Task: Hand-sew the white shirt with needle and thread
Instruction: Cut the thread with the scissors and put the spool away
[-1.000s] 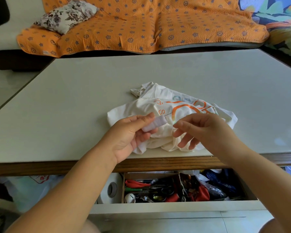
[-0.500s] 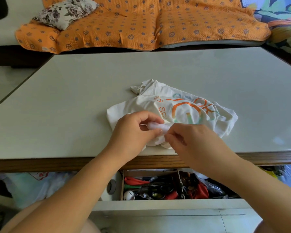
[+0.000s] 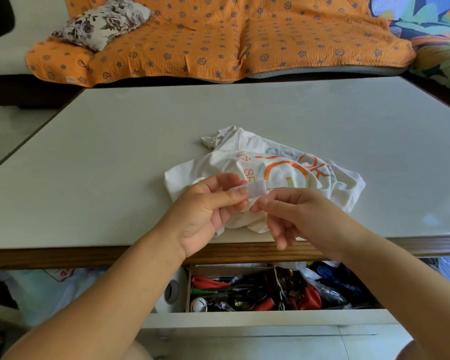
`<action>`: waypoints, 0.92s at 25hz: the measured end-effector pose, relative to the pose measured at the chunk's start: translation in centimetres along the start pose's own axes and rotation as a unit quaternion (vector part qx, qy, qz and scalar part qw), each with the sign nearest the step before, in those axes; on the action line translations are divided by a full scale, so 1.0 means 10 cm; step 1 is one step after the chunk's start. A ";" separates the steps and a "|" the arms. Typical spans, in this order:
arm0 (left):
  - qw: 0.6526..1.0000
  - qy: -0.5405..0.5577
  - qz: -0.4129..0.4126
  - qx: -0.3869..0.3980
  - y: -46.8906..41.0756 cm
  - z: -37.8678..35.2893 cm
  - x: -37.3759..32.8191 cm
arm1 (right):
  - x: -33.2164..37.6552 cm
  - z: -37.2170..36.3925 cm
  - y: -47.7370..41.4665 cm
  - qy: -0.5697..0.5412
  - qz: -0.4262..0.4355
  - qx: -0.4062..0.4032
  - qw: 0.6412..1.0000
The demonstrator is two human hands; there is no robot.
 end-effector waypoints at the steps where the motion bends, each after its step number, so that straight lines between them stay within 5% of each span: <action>1: 0.999 -0.028 -0.016 -0.016 0.00 0.02 0.00 | -0.03 -0.04 0.00 -0.025 -0.005 0.000 1.000; 6: 0.913 -0.380 -0.125 -0.078 0.08 0.01 -0.23 | -0.06 -0.09 0.08 -0.052 -0.048 -0.022 0.997; 10: 0.874 -0.468 -0.119 -0.052 0.12 -0.05 -0.26 | 0.03 0.00 0.16 -0.002 -0.047 -0.062 0.997; 13: 0.900 -0.432 -0.061 0.000 0.09 -0.03 -0.20 | 0.13 0.15 0.15 0.150 -0.023 -0.121 0.981; 15: 0.939 -0.339 -0.018 0.044 0.07 -0.01 -0.15 | 0.11 0.20 0.12 0.152 -0.028 -0.111 0.982; 20: 0.999 0.004 0.019 0.048 0.05 -0.06 0.05 | -0.11 0.00 0.02 -0.041 -0.040 0.003 0.998; 23: 0.996 -0.075 -0.034 -0.023 0.02 0.03 0.04 | -0.22 -0.13 0.00 -0.143 -0.025 -0.013 0.989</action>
Point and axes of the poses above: each hand's wrist, its own y-axis away from the middle knuckle, its own z-axis out of the back of the hand, x = y × z, the point moved 7 cm from there along -y, towards the middle knuckle, and after that the axes turned 10 degrees about x, right-handed, at the moved point
